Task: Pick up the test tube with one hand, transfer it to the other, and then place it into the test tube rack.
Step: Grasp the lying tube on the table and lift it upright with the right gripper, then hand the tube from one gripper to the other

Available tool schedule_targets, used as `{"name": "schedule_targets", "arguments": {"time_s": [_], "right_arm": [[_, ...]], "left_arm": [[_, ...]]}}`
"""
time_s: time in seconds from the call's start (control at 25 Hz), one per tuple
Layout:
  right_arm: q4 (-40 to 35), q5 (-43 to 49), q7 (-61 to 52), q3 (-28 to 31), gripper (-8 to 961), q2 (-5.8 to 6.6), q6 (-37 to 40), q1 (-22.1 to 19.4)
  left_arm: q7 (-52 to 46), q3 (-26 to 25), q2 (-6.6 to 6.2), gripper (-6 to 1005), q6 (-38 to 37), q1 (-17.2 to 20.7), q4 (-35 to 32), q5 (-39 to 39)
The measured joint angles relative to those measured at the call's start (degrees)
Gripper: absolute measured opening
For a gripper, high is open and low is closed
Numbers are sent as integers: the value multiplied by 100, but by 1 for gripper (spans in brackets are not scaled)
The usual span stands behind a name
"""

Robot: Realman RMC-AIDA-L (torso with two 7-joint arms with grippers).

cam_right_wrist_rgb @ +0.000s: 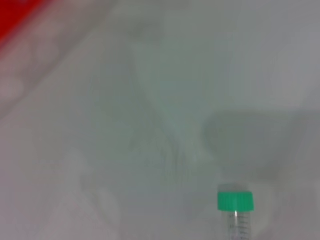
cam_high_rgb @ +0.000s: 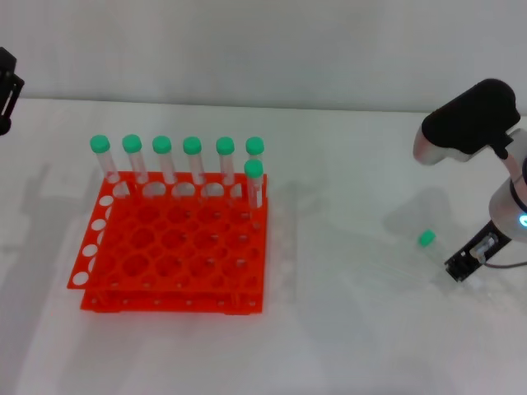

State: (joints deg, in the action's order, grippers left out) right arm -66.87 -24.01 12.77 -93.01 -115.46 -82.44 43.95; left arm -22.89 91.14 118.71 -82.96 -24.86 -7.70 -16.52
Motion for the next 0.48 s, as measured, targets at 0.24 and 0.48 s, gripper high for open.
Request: {"name": "schedule_targets", "arguments": {"time_s": [0.24,0.48], "right_arm": [[-510,-16,241,323,191,-9,406,-240],[-1279,-256,679,591,192,-4,1284,-704]], "left_arm": [[-110,8,-70,877,218,-82,-11,543],[-1277,17,-469,876,580,-345,-78,2040]]}}
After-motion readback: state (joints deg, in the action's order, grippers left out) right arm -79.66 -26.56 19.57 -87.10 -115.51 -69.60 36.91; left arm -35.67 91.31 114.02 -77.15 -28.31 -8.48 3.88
